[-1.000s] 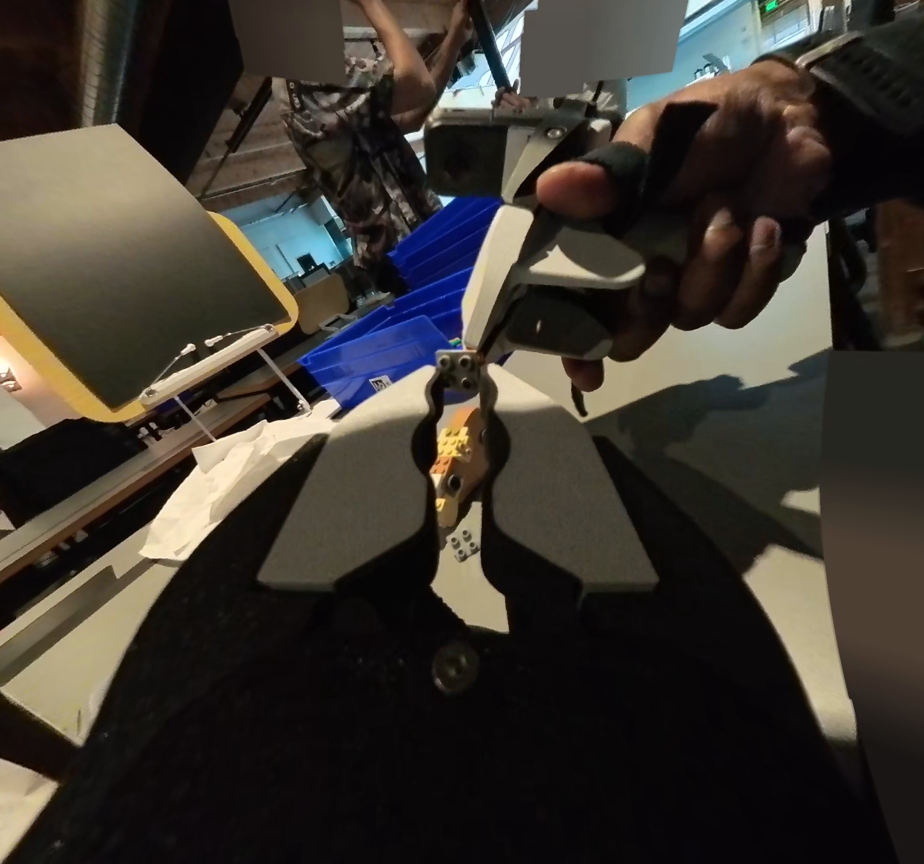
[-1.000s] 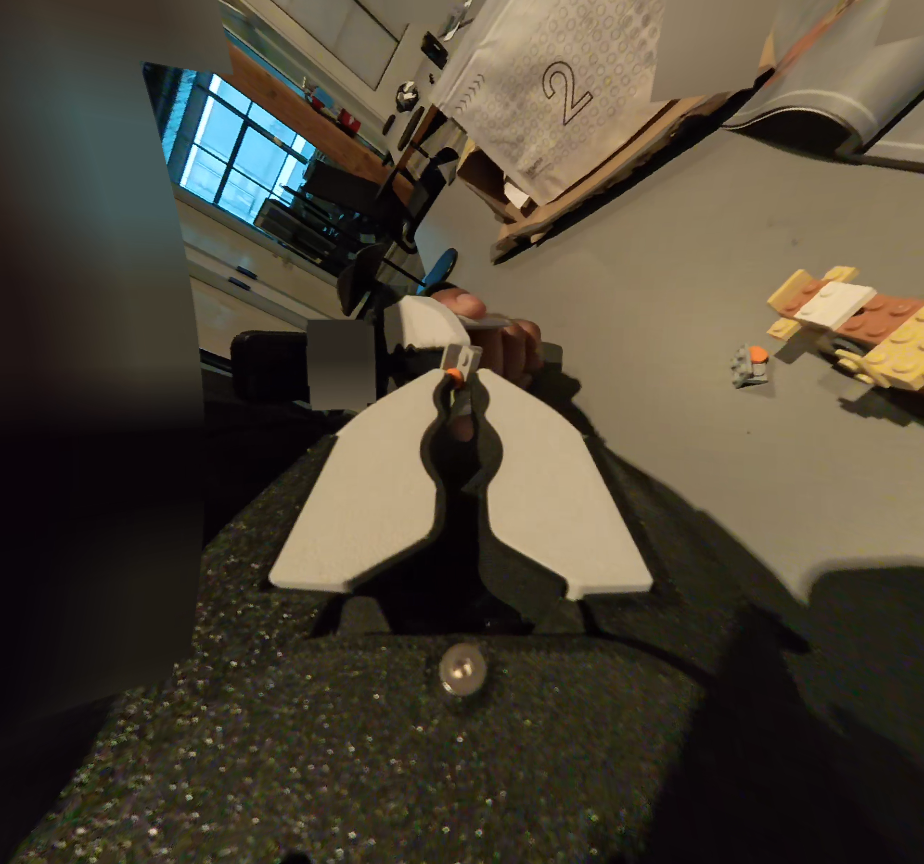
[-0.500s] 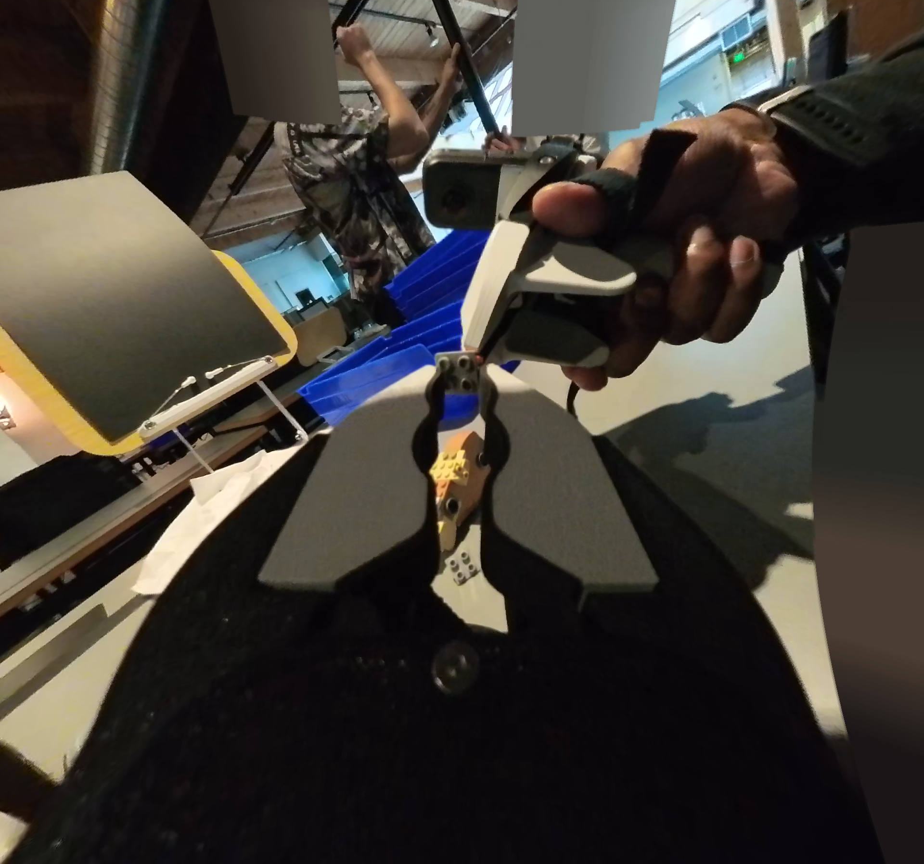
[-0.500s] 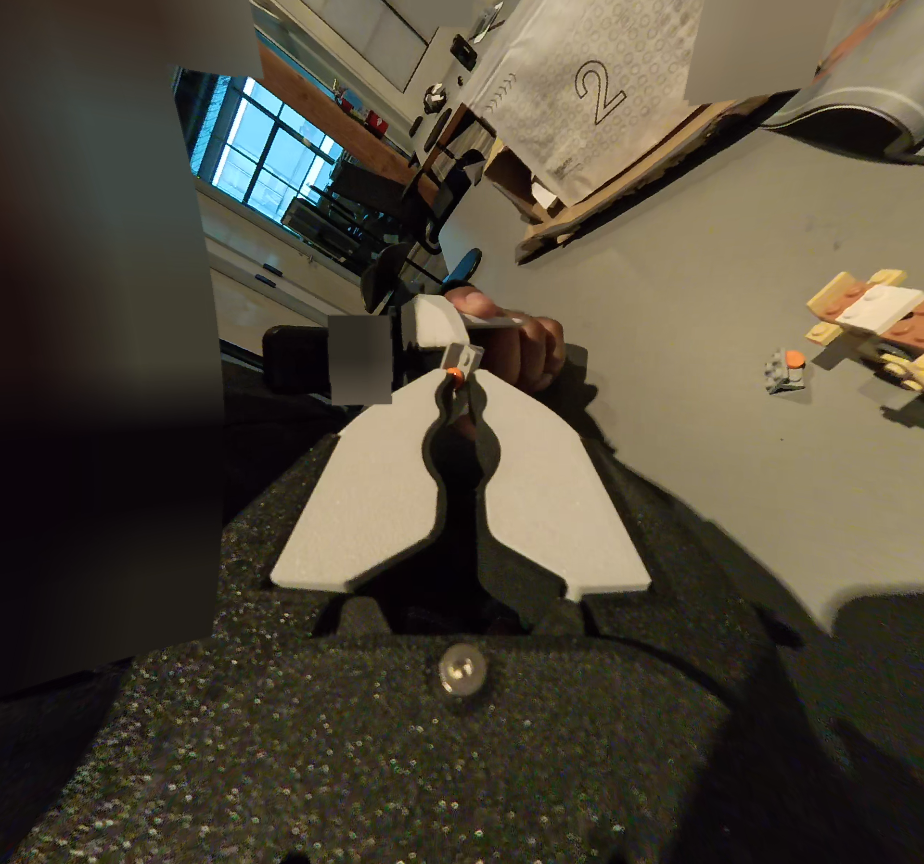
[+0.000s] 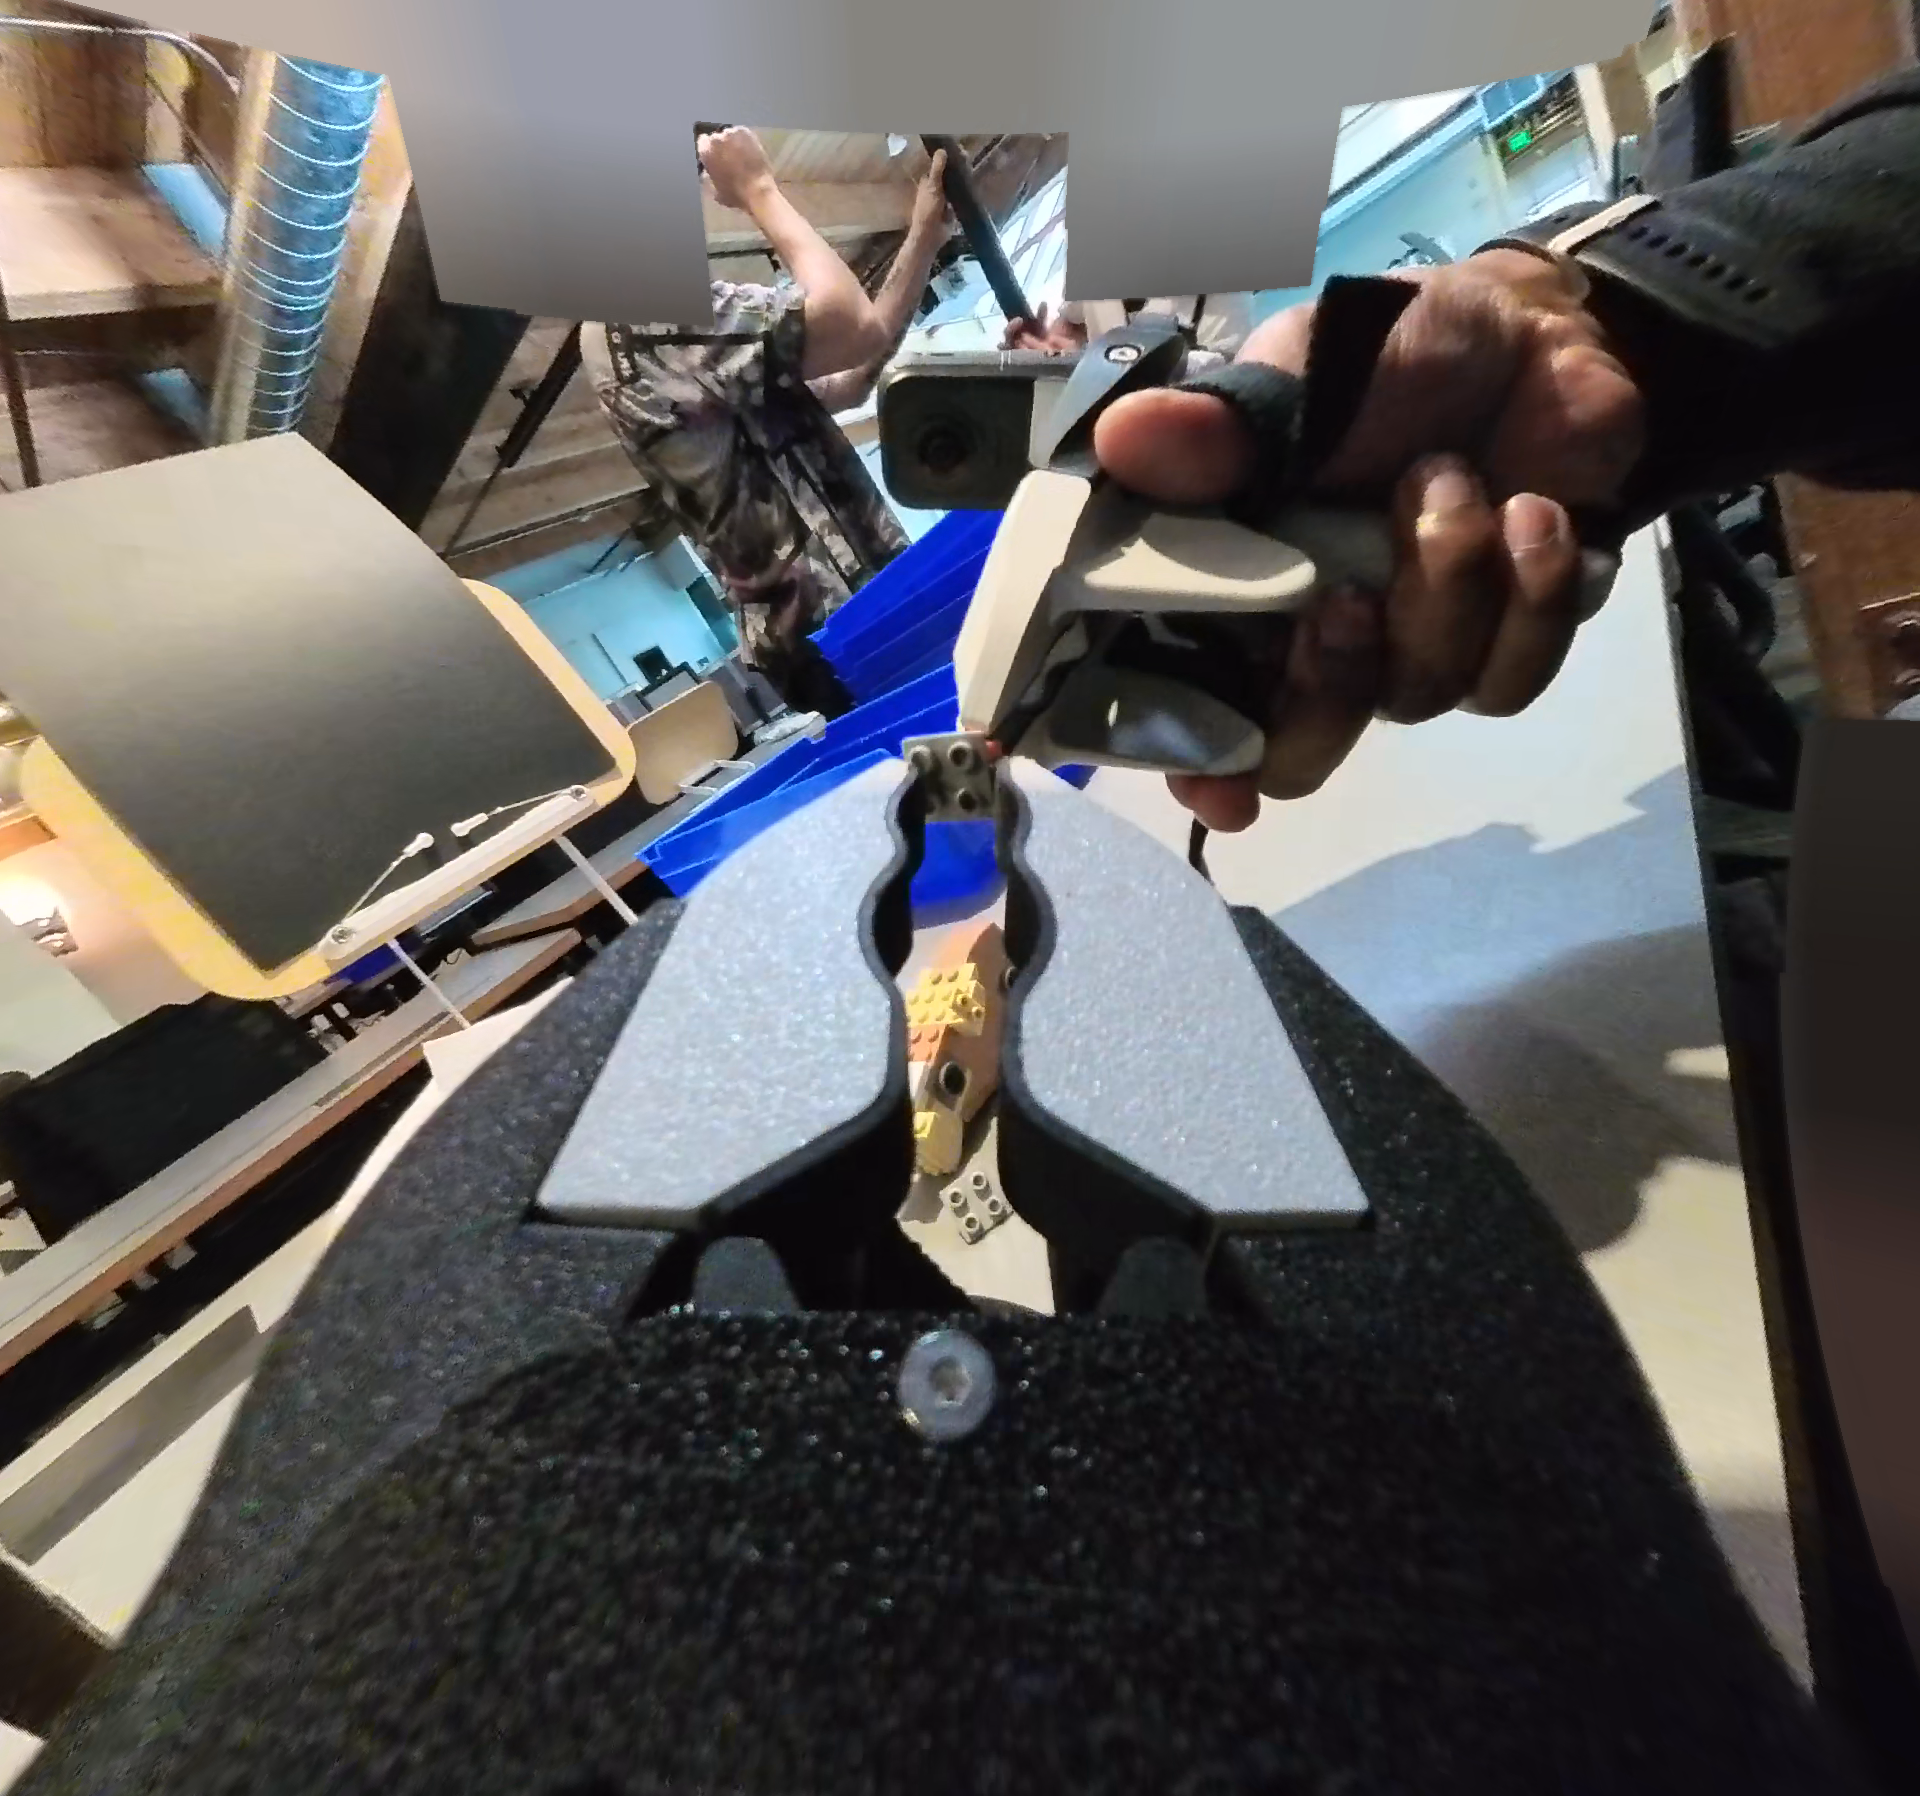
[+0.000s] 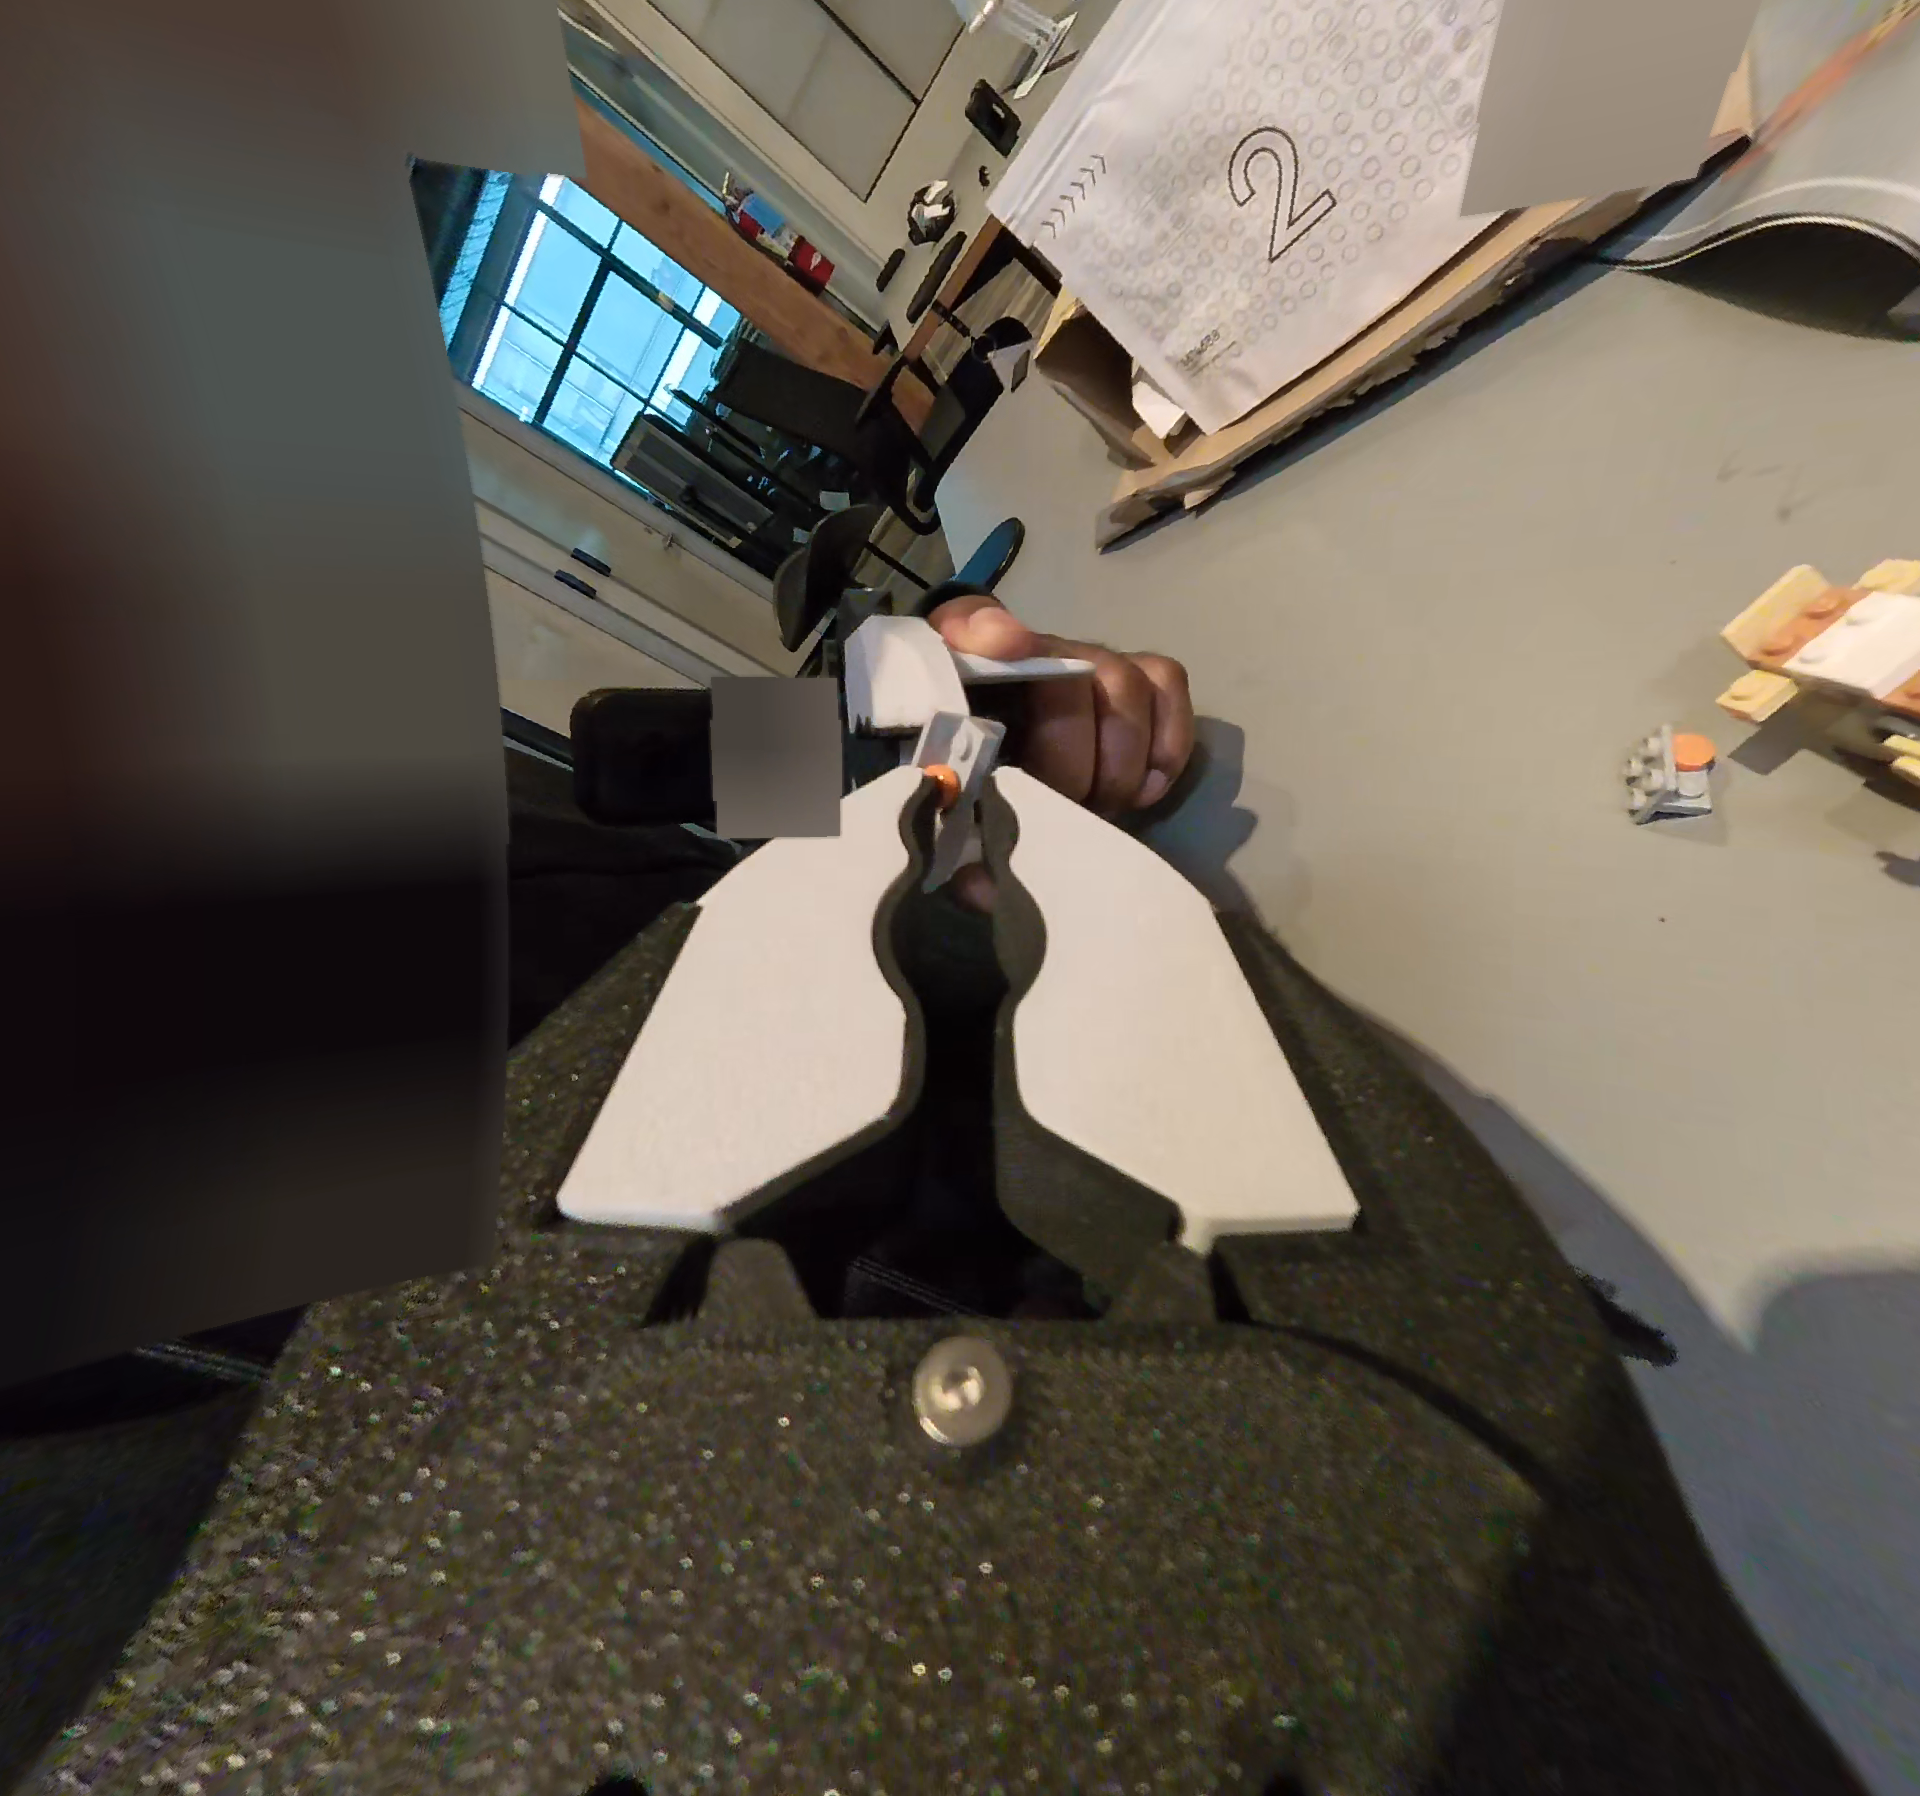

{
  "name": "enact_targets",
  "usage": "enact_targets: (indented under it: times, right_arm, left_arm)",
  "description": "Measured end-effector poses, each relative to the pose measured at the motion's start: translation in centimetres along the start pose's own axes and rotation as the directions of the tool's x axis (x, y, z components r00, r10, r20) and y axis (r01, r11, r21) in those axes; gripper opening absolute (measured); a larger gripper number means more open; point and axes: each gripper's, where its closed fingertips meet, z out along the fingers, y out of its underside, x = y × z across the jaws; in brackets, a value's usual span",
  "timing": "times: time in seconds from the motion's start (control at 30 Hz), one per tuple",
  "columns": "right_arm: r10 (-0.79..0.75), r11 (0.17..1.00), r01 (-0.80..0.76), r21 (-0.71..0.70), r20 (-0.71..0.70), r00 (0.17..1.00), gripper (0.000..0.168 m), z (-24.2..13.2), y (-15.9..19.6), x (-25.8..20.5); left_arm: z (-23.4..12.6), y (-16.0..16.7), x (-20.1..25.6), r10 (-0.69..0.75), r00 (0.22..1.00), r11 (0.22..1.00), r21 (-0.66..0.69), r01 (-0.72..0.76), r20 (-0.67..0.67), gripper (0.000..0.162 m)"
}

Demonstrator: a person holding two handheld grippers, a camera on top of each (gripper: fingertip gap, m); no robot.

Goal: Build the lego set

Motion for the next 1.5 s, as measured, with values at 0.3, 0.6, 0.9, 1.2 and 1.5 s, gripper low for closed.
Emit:
enact_targets:
  times: [0.3, 0.6, 0.9, 1.2, 1.5]
  right_arm:
    - [-0.01, 1.0, 0.01, 0.002, -0.01, 1.0, 0.005, -0.1, 0.0, 0.0]
    - [0.022, 1.0, -0.022, 0.015, 0.032, 0.999, 0.005, -0.2, 0.1, 0.3]
    - [0.103, 0.994, -0.109, 0.028, 0.164, 0.981, 0.003, -0.2, 0.3, -0.5]
    - [0.228, 0.968, -0.24, 0.08, 0.135, 0.964, 0.0, 0.3, 1.5, 3.0]
    - [0.23, 0.967, -0.228, 0.117, -0.006, 0.973, 0.0, -0.5, 2.3, 7.5]
  left_arm:
    - [0.0, -0.2, 0.2, 0.024, 1.0, 1.0, 0.008, -0.024, -0.002, 0.006]
    - [0.1, 0.0, 0.3, 0.034, 0.999, 0.999, 0.011, -0.034, -0.023, 0.006]
    - [-0.2, -1.2, 0.5, 0.015, 0.993, 0.993, 0.117, -0.002, -0.117, 0.006]
    - [0.8, 1.7, 1.6, -0.112, 0.959, 0.993, -0.006, 0.115, -0.262, 0.0]
    - [-1.0, 4.3, -2.4, -0.078, 0.995, 0.987, -0.146, 0.069, -0.06, 0.0]
